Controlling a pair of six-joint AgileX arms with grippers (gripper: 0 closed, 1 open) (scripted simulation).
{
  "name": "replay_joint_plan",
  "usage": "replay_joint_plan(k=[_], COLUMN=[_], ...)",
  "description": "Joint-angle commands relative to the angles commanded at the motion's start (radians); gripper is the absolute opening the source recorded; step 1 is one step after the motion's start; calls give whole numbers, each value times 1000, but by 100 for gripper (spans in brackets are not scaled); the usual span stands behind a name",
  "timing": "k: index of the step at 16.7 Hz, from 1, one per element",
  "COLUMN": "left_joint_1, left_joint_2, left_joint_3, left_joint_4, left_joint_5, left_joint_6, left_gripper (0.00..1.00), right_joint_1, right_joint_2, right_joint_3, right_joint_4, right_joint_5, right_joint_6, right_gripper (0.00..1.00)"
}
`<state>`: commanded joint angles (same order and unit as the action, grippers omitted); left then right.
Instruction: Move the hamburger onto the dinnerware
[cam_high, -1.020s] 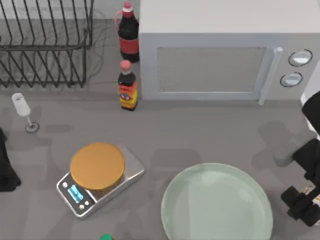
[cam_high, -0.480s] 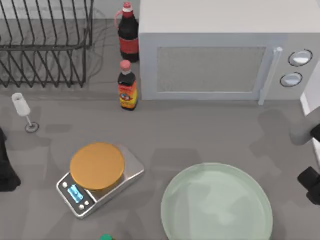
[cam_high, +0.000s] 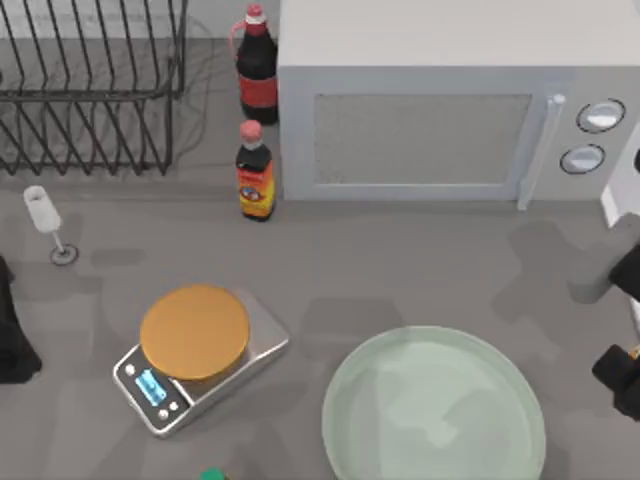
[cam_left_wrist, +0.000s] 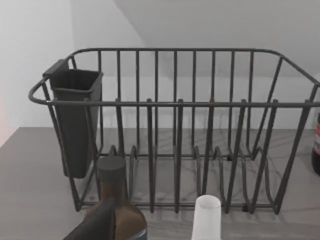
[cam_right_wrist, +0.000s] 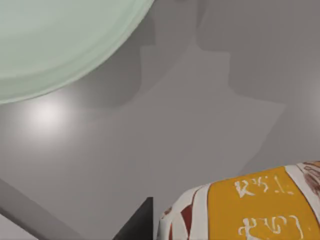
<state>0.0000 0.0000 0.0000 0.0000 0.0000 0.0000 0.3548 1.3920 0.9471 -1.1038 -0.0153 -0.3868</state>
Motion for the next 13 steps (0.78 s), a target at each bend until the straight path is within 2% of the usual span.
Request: replay_joint_plan(k=[3, 6, 9, 13], left_joint_1=[0, 0, 0, 0], left_joint_2=[0, 0, 0, 0], left_joint_3=[0, 0, 0, 0], left_joint_4=[0, 0, 0, 0], left_joint_5=[0, 0, 0, 0], left_joint_6=[0, 0, 0, 0], left_gripper=[100, 100, 100, 100], right_joint_1=[44, 99, 157, 233], right_joint_2=[17, 42, 76, 136], right_joint_3=[-10, -19, -30, -45], right_joint_4=[22, 48, 70, 88], right_joint_5=[-10, -23, -39, -63], right_joint_6=[-180, -453, -806, -1350], right_gripper=[0, 0, 0, 0])
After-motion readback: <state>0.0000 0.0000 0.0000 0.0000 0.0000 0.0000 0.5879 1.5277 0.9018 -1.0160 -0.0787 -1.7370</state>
